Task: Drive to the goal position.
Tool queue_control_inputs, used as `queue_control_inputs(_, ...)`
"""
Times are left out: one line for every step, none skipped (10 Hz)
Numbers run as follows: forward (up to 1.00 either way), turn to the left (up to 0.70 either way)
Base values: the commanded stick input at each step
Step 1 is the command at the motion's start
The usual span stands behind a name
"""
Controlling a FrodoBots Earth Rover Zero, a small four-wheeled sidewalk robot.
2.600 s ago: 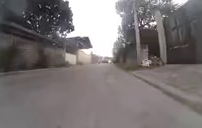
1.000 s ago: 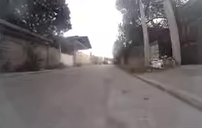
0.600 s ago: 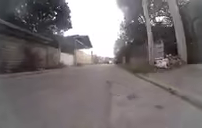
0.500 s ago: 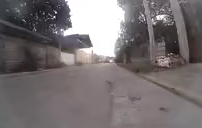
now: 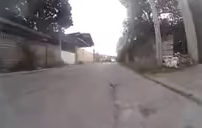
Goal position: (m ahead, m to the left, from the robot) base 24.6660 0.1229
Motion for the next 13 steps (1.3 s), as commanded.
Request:
queue_control_inputs(1.0,0.0)
queue_control_inputs(1.0,0.0)
queue_control_inputs(1.0,0.0)
queue_control_inputs(1.0,0.0)
queue_control_inputs(1.0,0.0)
queue_control_inputs(1.0,0.0)
queue_control_inputs(1.0,0.0)
queue_control_inputs(1.0,0.0)
queue_control_inputs(1.0,0.0)
queue_control_inputs(1.0,0.0)
queue_control_inputs(1.0,0.0)
queue_control_inputs(1.0,0.0)
queue_control_inputs(1.0,0.0)
